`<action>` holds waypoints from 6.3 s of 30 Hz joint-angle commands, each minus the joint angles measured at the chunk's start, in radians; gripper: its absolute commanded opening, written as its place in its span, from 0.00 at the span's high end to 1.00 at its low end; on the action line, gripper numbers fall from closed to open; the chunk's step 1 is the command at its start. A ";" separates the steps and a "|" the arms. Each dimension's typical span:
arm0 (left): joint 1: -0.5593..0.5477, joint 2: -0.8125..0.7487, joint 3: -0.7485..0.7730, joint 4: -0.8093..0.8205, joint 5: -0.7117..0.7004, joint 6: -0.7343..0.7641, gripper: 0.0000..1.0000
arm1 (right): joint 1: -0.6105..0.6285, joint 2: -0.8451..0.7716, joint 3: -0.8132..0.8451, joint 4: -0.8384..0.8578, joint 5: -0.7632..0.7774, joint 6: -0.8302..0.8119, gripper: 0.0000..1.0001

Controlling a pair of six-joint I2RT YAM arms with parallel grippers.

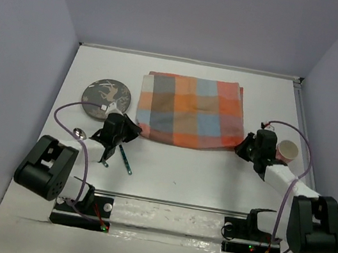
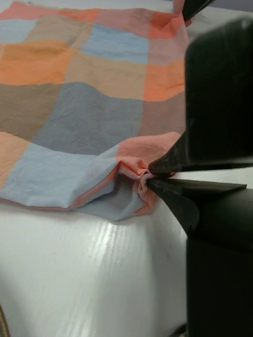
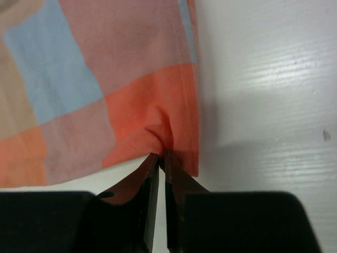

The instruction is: Set the dinner table for one person

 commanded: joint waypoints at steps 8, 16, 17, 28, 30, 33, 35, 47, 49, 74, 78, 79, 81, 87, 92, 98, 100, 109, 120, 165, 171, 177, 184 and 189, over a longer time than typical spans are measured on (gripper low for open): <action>-0.020 -0.315 -0.160 0.057 0.025 0.021 0.42 | 0.000 -0.470 -0.168 -0.158 -0.128 0.090 0.43; -0.113 -0.519 0.004 -0.123 -0.078 0.094 0.01 | 0.000 -0.400 -0.083 -0.125 -0.143 0.070 0.49; -0.127 -0.528 0.050 -0.157 -0.090 0.122 0.01 | 0.000 -0.371 -0.061 -0.108 -0.172 0.071 0.63; -0.214 -0.631 0.335 -0.346 -0.110 0.330 0.01 | 0.072 -0.468 0.104 -0.082 -0.228 0.030 0.99; -0.214 -0.645 0.381 -0.374 -0.119 0.361 0.01 | 0.072 -0.546 0.163 -0.103 -0.231 0.013 0.93; -0.213 -0.665 0.430 -0.407 -0.112 0.427 0.01 | 0.072 -0.640 0.226 -0.111 -0.225 -0.012 0.84; -0.214 -0.680 0.440 -0.420 -0.118 0.450 0.01 | 0.072 -0.677 0.245 -0.112 -0.218 -0.027 0.77; -0.213 -0.809 0.432 -0.446 -0.171 0.579 0.01 | 0.072 -0.572 0.245 -0.057 -0.427 0.023 0.32; -0.214 -0.830 0.438 -0.464 -0.194 0.601 0.01 | 0.093 -0.495 0.224 0.005 -0.467 0.053 0.29; -0.210 -0.886 0.378 -0.464 -0.319 0.667 0.01 | 0.643 0.811 0.990 0.351 -0.182 0.301 0.50; -0.199 -0.902 0.363 -0.438 -0.291 0.651 0.01 | 0.664 0.936 1.145 0.342 -0.130 0.324 0.49; -0.193 -0.907 0.360 -0.438 -0.290 0.650 0.01 | 0.673 0.982 1.170 0.330 -0.108 0.324 0.49; -0.187 -0.922 0.354 -0.429 -0.282 0.644 0.01 | 0.673 1.028 1.226 0.303 -0.093 0.324 0.47; -0.156 -0.950 0.334 -0.417 -0.225 0.619 0.01 | 0.683 1.195 1.431 0.214 -0.085 0.355 0.44; -0.156 -0.970 0.329 -0.418 -0.219 0.618 0.01 | 0.692 1.282 1.544 0.175 -0.103 0.398 0.44; -0.158 -0.978 0.326 -0.421 -0.221 0.618 0.01 | 0.701 1.381 1.645 0.145 -0.136 0.452 0.47; -0.161 -0.979 0.326 -0.423 -0.219 0.619 0.01 | 0.701 1.409 1.690 0.141 -0.162 0.473 0.48; -0.161 -0.998 0.323 -0.429 -0.231 0.624 0.01 | 0.701 1.526 1.793 0.185 -0.237 0.639 0.72; -0.158 -1.007 0.329 -0.429 -0.265 0.641 0.01 | 0.701 1.323 1.744 0.366 -0.220 0.611 1.00; -0.148 -1.011 0.316 -0.443 -0.236 0.650 0.01 | 0.158 0.469 0.286 0.730 -0.378 0.530 1.00; -0.150 -1.008 0.316 -0.443 -0.241 0.651 0.01 | 0.158 0.518 0.306 0.652 -0.392 0.479 0.63; -0.150 -1.010 0.316 -0.443 -0.234 0.648 0.01 | 0.158 0.414 0.302 0.430 -0.285 0.349 0.18; -0.148 -1.022 0.316 -0.441 -0.218 0.639 0.01 | 0.158 0.168 0.317 0.182 -0.091 0.137 0.08; -0.151 -1.047 0.312 -0.432 -0.187 0.625 0.01 | 0.147 -0.092 0.337 -0.098 0.358 -0.037 0.23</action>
